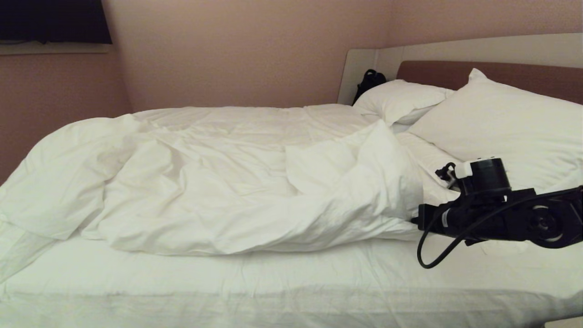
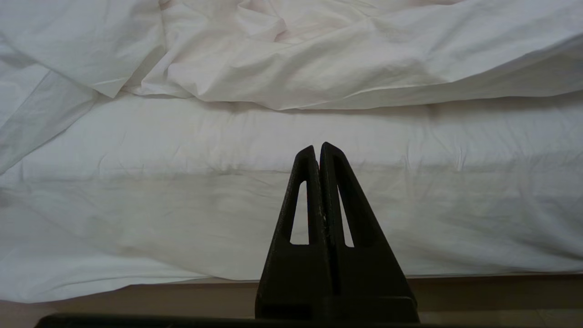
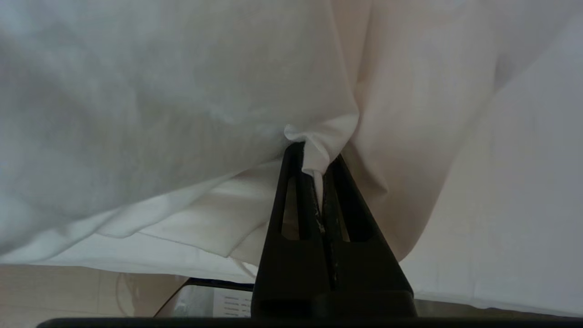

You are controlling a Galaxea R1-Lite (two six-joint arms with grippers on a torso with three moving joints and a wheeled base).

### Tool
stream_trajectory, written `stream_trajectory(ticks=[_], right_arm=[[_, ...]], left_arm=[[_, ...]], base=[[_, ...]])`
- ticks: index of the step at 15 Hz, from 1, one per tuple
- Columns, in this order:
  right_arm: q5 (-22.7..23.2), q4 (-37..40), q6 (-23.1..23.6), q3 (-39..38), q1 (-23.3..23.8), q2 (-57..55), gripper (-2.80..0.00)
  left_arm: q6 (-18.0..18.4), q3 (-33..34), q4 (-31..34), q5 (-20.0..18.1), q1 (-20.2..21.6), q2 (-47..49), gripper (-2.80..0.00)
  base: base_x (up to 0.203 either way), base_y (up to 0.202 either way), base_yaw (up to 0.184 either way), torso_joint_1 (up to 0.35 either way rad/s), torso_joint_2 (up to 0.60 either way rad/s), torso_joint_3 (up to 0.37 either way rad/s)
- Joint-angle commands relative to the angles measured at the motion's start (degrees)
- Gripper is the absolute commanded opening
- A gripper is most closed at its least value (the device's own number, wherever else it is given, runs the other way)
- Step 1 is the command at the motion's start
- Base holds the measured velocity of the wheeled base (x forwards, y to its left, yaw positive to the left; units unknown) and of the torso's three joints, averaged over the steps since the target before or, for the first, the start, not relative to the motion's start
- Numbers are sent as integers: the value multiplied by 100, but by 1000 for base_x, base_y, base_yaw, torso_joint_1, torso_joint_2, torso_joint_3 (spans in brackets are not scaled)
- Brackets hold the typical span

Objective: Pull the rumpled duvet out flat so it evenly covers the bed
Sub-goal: Flatten the corners of the folded blanket

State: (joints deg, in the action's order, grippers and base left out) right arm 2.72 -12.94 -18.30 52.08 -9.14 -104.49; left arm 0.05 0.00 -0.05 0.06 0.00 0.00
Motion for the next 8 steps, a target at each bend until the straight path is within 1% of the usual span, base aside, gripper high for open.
stream_trajectory(ticks=[1,3,4,5,8], right_arm=[[-22,-827,-23,-225,9,-173,-280],[-57,-1048,-41,-382,9,-331,-280],[-60,-1160,-42,-437,9,-399,-145],[-74,-1256,-49,-457,9,-485,0],[-75,-1341,-77,-639,22,-460,0]], left_arm=[[2,0,-4,3,0,0,-280],[-4,0,-4,3,0,0,-280],[4,0,-4,3,0,0,-280],[-1,0,0,3,0,0,-280],[-3,0,-2,3,0,0,-280]], base=[[0,0,0,0,0,0],[0,0,0,0,0,0],[0,0,0,0,0,0],[0,0,0,0,0,0],[0,0,0,0,0,0]])
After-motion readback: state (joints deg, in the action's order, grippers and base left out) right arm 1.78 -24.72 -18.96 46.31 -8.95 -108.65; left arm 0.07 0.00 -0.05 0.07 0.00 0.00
